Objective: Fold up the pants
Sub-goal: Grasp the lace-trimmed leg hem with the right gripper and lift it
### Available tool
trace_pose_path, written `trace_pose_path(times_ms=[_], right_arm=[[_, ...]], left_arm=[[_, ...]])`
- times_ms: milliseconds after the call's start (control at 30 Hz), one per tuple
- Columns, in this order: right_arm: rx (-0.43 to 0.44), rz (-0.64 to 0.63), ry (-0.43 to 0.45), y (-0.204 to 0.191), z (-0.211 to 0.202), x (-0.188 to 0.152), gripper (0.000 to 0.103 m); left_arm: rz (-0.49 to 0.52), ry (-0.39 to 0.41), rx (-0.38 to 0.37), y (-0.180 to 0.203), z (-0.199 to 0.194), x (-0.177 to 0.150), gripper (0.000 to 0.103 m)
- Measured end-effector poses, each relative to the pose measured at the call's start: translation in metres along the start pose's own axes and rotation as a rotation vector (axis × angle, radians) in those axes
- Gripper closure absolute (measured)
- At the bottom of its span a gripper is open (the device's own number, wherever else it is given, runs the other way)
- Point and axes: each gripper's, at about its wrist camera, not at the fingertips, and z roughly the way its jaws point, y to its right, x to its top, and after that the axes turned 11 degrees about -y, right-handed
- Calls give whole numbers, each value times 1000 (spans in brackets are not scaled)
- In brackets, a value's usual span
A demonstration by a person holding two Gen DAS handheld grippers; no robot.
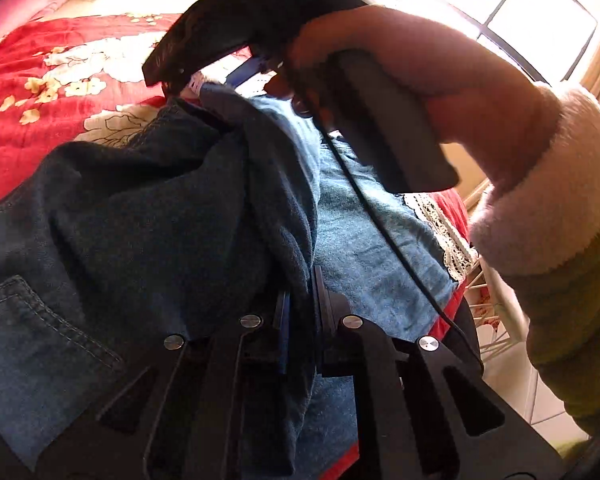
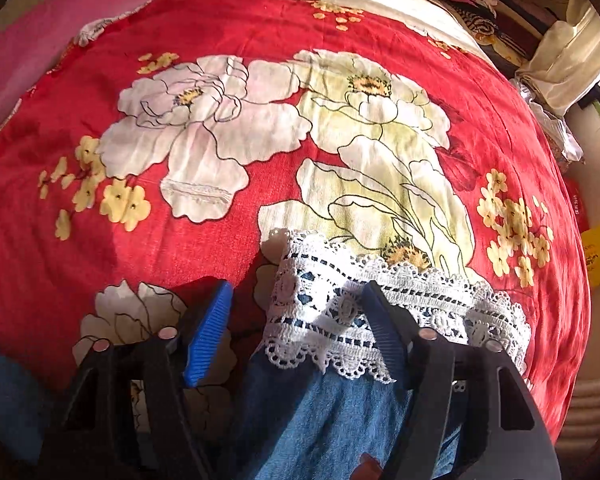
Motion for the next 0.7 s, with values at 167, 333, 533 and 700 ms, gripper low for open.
trace_pose_path(times_ms=[167, 333, 533, 700], right_arm=[[31, 15, 62, 18, -10, -5, 86], [183, 123, 200, 60, -54, -32, 87], [344, 303, 378, 115, -120, -101, 87], [425, 452, 457, 155, -137, -174, 87]], left_arm=[[-7, 10, -3, -4, -3, 1, 102], [-8, 44, -3, -5, -18, 0, 103], [27, 118, 15, 2, -51, -8, 103], [74, 106, 19, 8, -56, -12, 103]])
